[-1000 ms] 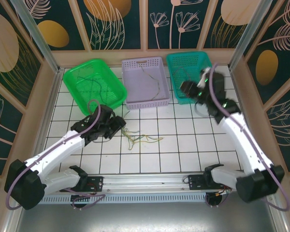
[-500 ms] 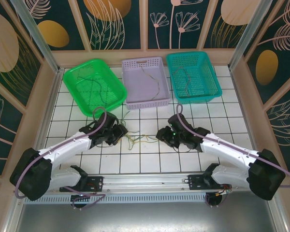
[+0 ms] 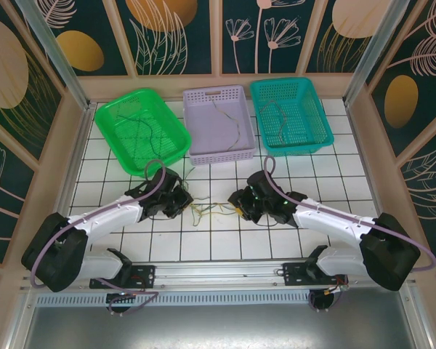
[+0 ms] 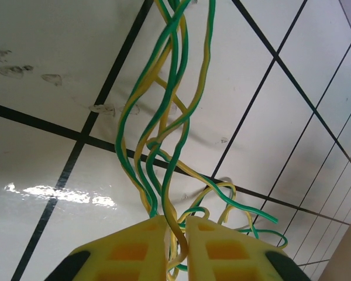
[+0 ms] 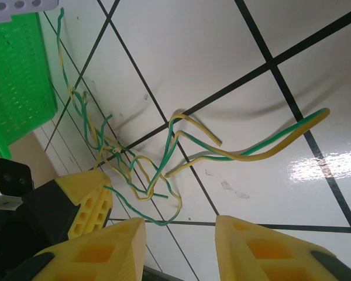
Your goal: Untangle the cables
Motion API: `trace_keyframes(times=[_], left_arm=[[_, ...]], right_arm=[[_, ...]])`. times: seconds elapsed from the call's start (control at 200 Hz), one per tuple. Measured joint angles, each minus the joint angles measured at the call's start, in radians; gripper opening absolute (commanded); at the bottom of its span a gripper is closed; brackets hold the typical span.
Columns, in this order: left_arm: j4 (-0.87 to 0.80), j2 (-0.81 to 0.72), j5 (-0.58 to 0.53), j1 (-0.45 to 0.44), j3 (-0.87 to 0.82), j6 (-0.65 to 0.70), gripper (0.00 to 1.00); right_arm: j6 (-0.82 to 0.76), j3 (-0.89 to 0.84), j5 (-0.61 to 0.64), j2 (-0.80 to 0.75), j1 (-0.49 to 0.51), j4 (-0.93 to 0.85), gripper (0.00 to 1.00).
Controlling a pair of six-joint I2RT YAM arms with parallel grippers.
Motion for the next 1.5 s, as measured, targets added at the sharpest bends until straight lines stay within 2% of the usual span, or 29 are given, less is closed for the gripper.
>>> trace_keyframes(times=[0.09, 0.16, 0.305, 0.515, 0.661, 0.836, 1.131, 1.251, 1.501], left_arm=[[0.007, 0.01, 0.01, -0.006, 0.0, 0.0, 0.15], [0.013, 0.022, 0.018, -0.013, 0.0, 0.005, 0.0], [0.019, 0.04, 0.023, -0.037, 0.013, 0.01, 0.0], [0.012, 0.041, 0.019, -0.088, 0.139, 0.042, 0.0], [0.009, 0.053, 0.022, -0.117, 0.229, 0.098, 0.0], [0.011, 0.079, 0.042, -0.137, 0.241, 0.128, 0.0], [0.016, 0.125, 0.068, -0.145, 0.293, 0.153, 0.0], [0.017, 0.13, 0.077, -0.145, 0.299, 0.159, 0.0], [0.019, 0.137, 0.097, -0.145, 0.303, 0.165, 0.0]], right_arm=[[0.001, 0.0, 0.0, 0.002, 0.0, 0.006, 0.37], [-0.001, 0.0, 0.0, 0.002, 0.0, 0.008, 0.36], [-0.026, 0.002, -0.002, 0.002, -0.008, 0.005, 0.36], [-0.171, 0.078, 0.031, -0.024, -0.037, -0.09, 0.37], [-0.346, 0.151, 0.06, -0.067, -0.056, -0.15, 0.41], [-0.581, 0.198, 0.072, -0.069, -0.05, -0.16, 0.51], [-0.895, 0.156, 0.076, -0.069, -0.045, -0.164, 0.52], [-0.951, 0.127, 0.047, -0.051, -0.045, -0.141, 0.52], [-0.971, 0.114, -0.002, 0.041, -0.044, -0.031, 0.52]])
